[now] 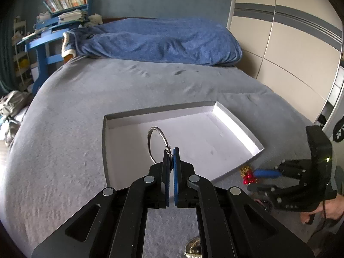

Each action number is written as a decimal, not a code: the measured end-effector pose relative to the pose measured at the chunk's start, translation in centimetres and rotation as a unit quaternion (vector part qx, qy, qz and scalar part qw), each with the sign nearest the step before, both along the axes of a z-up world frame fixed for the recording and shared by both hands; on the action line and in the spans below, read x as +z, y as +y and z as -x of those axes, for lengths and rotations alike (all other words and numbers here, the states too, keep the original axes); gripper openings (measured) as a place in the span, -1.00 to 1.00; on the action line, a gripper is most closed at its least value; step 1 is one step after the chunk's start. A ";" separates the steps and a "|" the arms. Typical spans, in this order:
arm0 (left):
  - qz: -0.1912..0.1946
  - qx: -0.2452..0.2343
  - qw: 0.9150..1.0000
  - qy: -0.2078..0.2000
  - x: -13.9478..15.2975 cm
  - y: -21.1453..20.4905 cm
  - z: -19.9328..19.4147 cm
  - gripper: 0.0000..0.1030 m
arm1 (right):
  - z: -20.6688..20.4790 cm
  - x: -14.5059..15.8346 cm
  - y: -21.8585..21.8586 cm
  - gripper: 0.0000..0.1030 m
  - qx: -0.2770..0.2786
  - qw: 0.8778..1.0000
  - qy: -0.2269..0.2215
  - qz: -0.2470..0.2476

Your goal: Organize jewelry

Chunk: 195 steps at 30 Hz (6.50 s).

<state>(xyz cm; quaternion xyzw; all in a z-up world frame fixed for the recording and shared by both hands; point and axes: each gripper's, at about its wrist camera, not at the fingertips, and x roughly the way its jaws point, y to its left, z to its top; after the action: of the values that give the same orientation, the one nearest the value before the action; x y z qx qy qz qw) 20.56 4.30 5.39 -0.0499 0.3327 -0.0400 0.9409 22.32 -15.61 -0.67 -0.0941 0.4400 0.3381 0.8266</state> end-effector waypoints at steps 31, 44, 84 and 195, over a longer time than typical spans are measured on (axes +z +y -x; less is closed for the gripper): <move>-0.001 0.001 1.000 0.000 0.0 0.7 -0.3 -0.93 | 0.1 3.3 -1.4 0.06 -0.022 0.998 -0.012 -0.066; -0.007 -0.003 1.000 -0.003 0.2 0.3 -0.3 -0.93 | 0.4 0.8 0.6 -0.75 -0.007 0.999 -0.018 -0.041; -0.034 -0.002 0.997 0.066 -3.9 0.0 -3.0 -0.56 | -6.2 2.7 2.5 0.01 -0.019 1.000 -0.007 -0.023; 0.122 0.027 0.992 0.012 -7.4 2.2 10.0 -0.88 | 4.5 0.5 -8.2 -0.29 -0.084 0.988 0.011 -0.130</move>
<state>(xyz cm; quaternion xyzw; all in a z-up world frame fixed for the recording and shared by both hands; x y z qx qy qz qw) 10.55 6.48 -2.05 -0.1733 0.3350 -0.0542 0.9245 17.82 -23.76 -0.17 0.0551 0.4076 0.3232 0.8522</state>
